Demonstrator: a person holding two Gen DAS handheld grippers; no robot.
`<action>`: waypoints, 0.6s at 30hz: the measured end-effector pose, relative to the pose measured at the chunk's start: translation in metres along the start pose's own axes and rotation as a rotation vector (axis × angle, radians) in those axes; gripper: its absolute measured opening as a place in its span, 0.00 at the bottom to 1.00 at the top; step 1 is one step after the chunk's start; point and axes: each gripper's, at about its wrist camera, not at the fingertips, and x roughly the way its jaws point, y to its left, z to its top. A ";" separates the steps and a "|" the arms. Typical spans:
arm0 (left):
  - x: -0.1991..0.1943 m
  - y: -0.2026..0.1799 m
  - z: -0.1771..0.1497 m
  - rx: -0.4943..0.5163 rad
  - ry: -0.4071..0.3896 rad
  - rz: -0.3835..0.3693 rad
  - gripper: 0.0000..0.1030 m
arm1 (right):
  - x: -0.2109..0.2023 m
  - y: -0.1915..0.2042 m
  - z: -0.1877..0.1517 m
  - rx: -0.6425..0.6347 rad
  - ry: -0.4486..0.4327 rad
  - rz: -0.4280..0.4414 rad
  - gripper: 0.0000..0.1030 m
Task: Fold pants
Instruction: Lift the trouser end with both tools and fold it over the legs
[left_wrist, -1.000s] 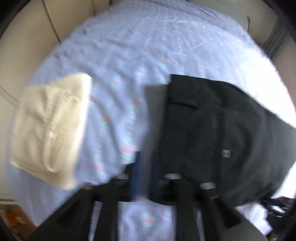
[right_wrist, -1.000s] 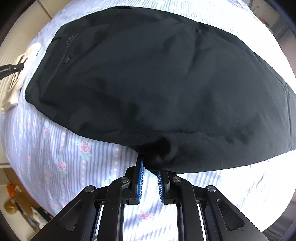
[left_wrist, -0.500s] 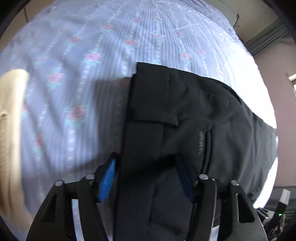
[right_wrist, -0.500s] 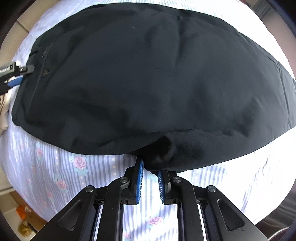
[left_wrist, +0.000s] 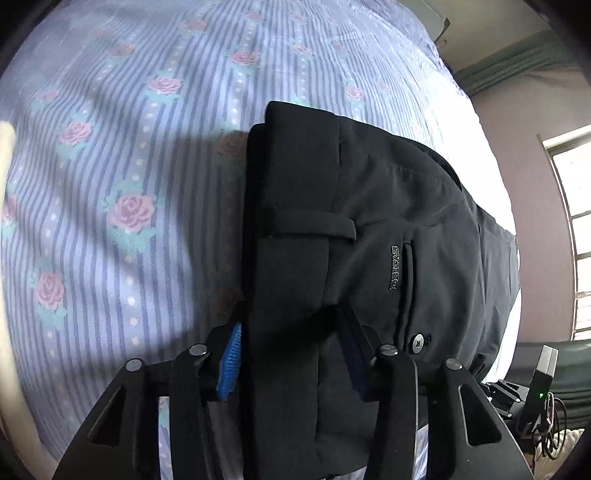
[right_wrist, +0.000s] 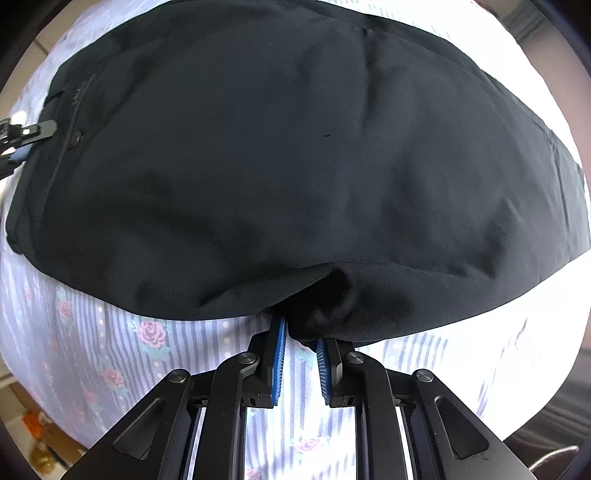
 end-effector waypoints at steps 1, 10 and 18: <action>0.000 -0.005 0.001 0.014 0.015 0.015 0.58 | -0.001 0.001 0.000 0.001 -0.003 0.000 0.18; 0.019 -0.016 0.008 -0.044 0.072 -0.126 0.71 | 0.000 -0.010 -0.003 0.009 -0.005 0.030 0.18; -0.002 -0.029 0.008 0.034 0.052 -0.295 0.36 | -0.003 -0.011 0.002 0.036 -0.007 0.020 0.18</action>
